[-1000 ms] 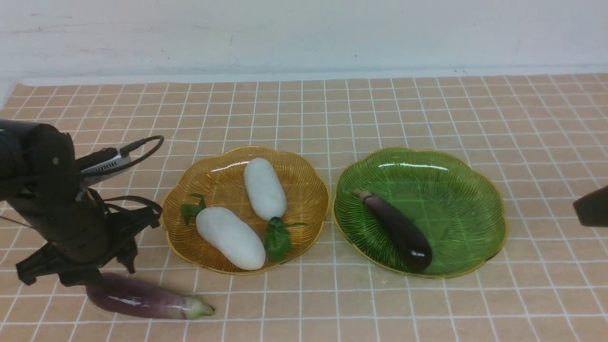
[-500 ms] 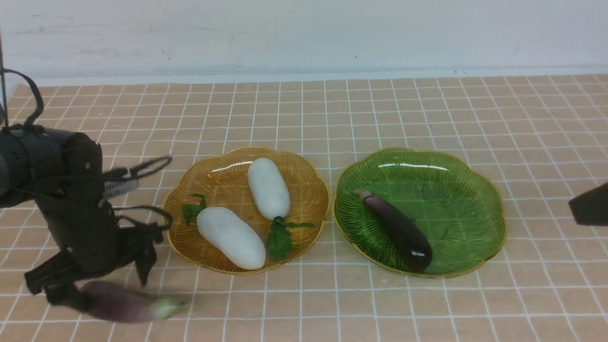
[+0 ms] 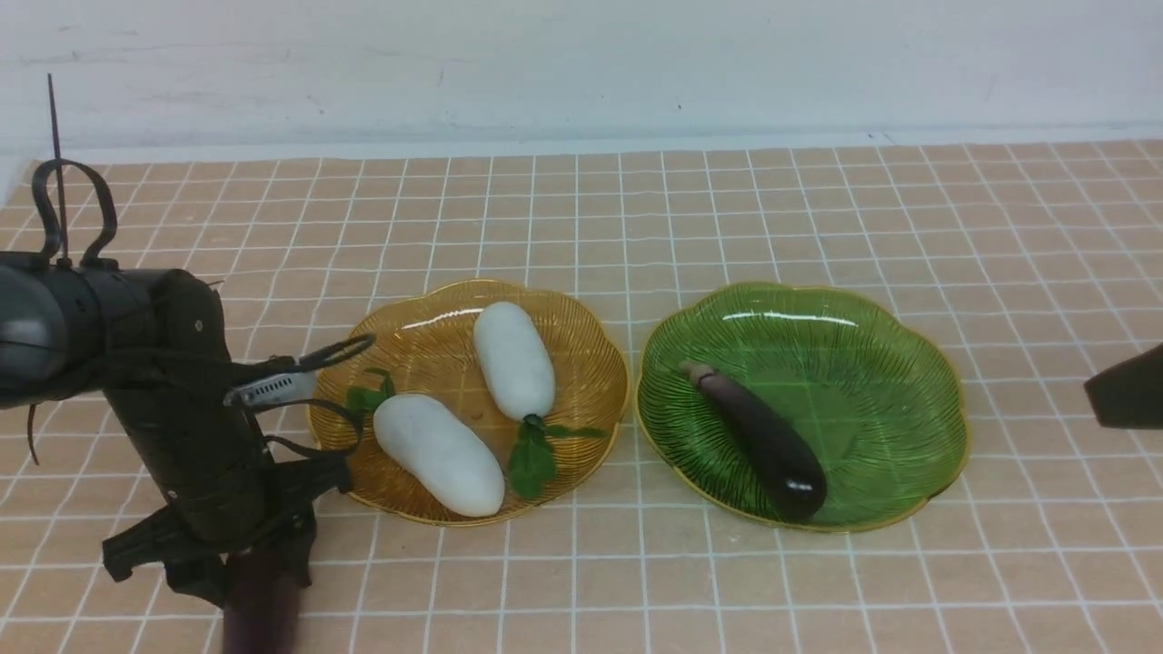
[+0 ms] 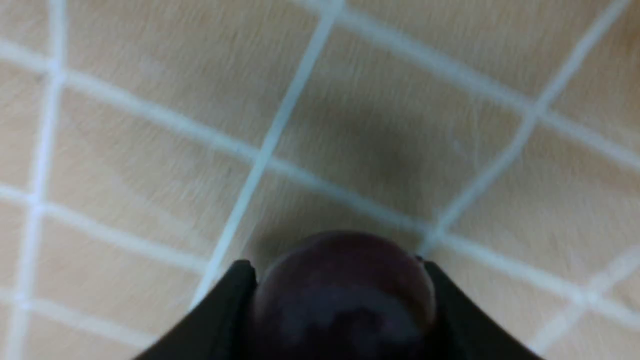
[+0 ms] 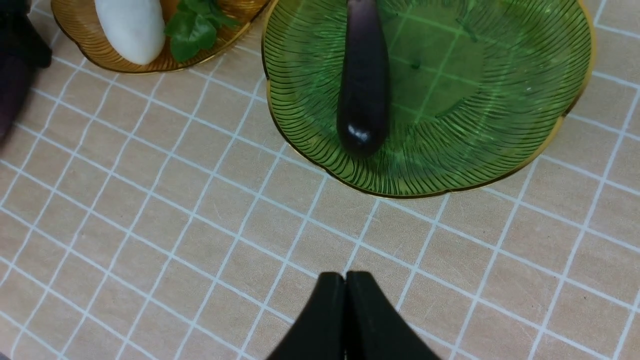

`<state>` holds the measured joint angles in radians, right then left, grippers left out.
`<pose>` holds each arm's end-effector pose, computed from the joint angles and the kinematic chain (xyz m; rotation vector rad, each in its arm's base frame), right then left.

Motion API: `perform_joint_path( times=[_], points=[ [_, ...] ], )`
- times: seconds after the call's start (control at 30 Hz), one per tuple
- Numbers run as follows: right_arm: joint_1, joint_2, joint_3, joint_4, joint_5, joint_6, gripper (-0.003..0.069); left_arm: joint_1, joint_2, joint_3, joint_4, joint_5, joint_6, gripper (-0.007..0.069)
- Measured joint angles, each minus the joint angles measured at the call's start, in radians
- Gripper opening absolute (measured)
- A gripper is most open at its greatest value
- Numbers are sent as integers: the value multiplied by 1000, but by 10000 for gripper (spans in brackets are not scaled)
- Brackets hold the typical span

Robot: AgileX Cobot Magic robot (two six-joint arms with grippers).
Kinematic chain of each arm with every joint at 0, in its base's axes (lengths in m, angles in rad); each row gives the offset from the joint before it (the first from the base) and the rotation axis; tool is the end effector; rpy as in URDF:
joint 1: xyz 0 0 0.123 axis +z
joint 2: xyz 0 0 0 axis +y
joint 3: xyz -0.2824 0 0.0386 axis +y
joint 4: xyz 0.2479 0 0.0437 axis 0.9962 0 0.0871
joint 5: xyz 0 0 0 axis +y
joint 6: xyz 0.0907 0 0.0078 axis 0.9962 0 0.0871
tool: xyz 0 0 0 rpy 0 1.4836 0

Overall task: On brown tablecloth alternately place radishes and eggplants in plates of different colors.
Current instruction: 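Place the eggplant on the green plate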

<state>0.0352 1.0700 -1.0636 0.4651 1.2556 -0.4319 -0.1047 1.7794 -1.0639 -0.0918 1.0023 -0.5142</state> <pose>0.1792 0.0452 0.3565 -0.5346 2.5670 0.5128 0.3042 -0.0390 0.1710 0.6996 -2.9794 0.0828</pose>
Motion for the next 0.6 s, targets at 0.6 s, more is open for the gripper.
perform_joint_path(
  times=[0.6],
  points=[
    [0,0,0,30,0,0,-15,-296,220,-801,-245,-7,191,306]
  ],
)
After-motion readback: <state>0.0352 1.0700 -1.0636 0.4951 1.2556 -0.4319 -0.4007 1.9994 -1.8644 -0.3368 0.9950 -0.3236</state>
